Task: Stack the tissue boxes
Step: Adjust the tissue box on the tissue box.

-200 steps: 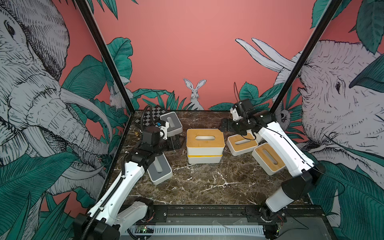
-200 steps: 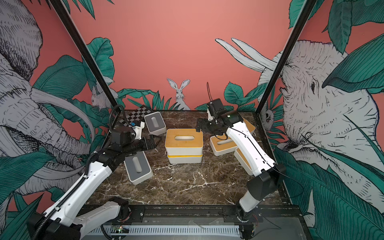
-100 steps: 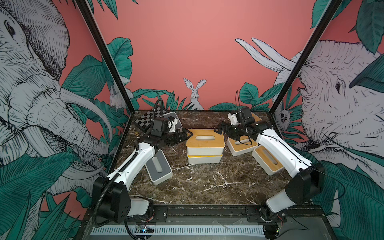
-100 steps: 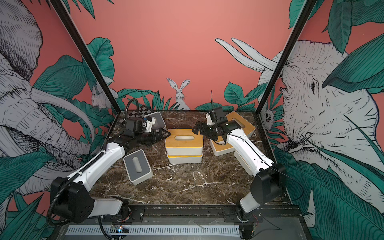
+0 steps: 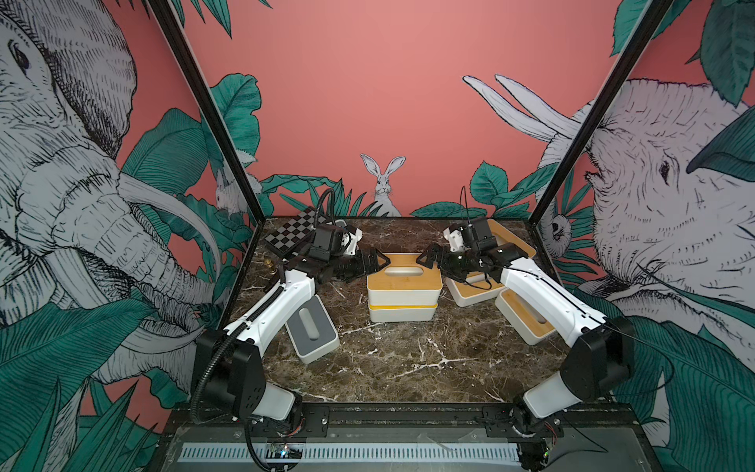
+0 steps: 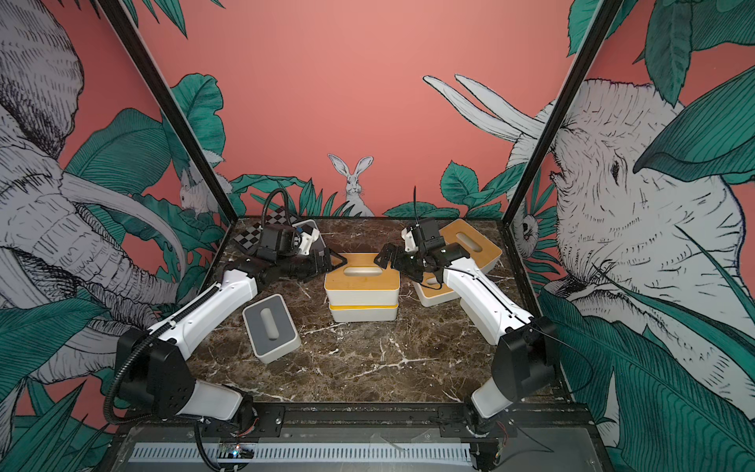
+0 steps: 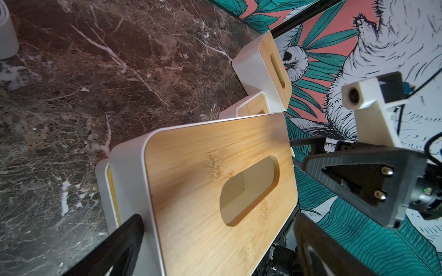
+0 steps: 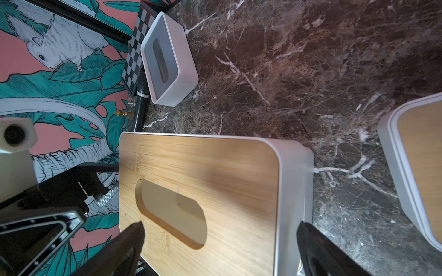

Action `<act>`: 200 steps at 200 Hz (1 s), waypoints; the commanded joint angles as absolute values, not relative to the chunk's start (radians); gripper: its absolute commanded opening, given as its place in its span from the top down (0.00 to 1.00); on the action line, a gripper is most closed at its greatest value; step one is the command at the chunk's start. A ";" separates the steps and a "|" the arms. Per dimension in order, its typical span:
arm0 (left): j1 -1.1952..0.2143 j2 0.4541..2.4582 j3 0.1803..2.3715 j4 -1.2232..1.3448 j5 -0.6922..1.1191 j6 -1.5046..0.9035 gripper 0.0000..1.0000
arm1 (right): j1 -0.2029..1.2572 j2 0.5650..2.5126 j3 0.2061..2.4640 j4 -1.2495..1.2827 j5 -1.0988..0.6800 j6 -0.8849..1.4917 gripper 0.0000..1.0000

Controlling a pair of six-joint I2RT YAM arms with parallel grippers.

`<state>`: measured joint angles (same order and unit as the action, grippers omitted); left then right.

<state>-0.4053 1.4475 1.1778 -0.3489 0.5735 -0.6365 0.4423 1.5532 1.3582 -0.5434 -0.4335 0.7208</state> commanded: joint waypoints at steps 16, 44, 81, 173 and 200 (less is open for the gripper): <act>-0.431 1.436 1.197 -0.334 0.624 -0.663 0.01 | 0.472 1.528 1.338 -0.502 -0.455 0.753 0.01; -0.433 1.426 1.172 -0.322 0.616 -0.673 0.01 | 0.497 1.520 1.325 -0.488 -0.452 0.777 0.01; -0.431 1.421 1.166 -0.321 0.615 -0.680 0.01 | 0.508 1.512 1.321 -0.490 -0.443 0.789 0.01; -0.437 1.390 1.125 -0.289 0.613 -0.714 0.01 | 0.516 1.502 1.322 -0.511 -0.398 0.795 0.01; -0.447 1.386 1.117 -0.278 0.613 -0.727 0.01 | 0.516 1.505 1.323 -0.520 -0.394 0.795 0.01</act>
<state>-0.4179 1.4277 1.1332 -0.3256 0.5610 -0.6994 0.4931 1.5337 1.3281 -0.5396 -0.3595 0.7826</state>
